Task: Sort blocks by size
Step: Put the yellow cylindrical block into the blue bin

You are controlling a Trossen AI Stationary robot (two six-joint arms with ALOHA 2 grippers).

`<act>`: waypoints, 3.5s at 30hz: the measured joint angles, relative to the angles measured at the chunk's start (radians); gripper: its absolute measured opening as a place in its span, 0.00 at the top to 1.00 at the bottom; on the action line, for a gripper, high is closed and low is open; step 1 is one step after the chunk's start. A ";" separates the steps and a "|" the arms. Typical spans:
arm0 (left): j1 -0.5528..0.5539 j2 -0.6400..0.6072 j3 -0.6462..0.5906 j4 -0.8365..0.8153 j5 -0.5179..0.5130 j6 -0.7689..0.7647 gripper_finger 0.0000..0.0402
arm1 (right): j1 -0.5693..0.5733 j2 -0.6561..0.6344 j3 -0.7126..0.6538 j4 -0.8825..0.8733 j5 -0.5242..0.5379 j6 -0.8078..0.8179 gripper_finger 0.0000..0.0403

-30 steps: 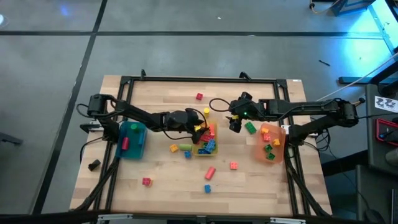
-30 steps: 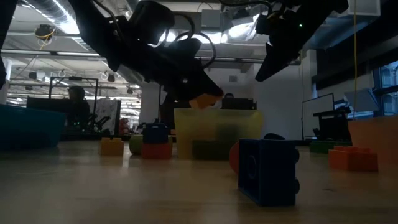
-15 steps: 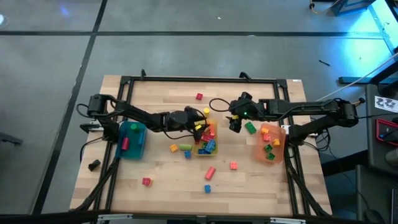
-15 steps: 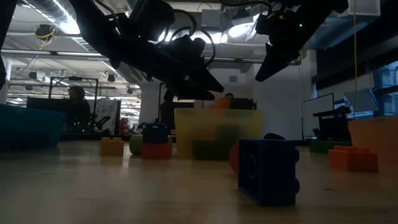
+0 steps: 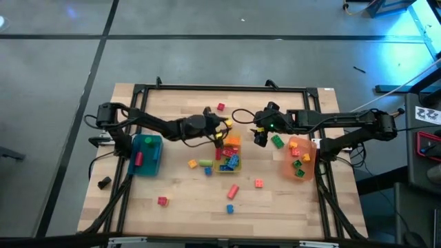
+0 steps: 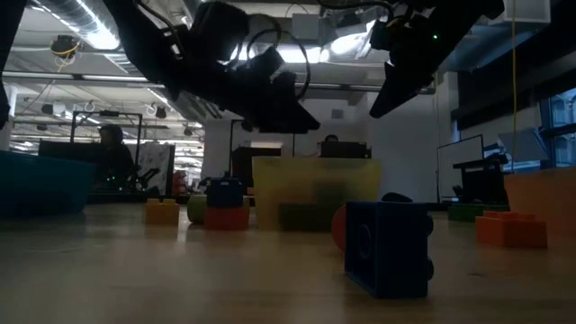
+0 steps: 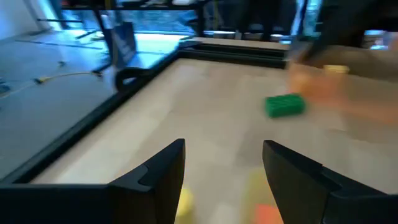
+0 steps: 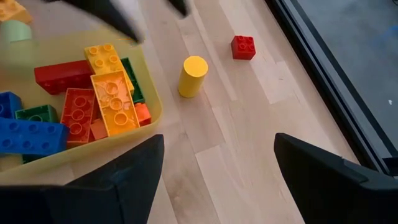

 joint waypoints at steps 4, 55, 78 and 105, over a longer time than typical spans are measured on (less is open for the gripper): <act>0.061 0.000 0.000 -0.004 -0.001 0.047 0.50 | 0.000 0.000 0.000 0.000 0.000 0.000 0.24; 0.225 0.191 0.279 -0.473 0.362 0.212 0.50 | 0.000 0.001 -0.001 0.105 -0.017 0.000 0.24; 0.227 0.036 0.432 -1.093 -0.080 -0.279 0.50 | 0.000 0.000 -0.001 0.102 -0.016 0.000 0.24; 0.280 0.031 0.223 -1.407 -0.079 -0.828 0.50 | 0.000 0.000 -0.001 0.050 -0.016 -0.001 0.24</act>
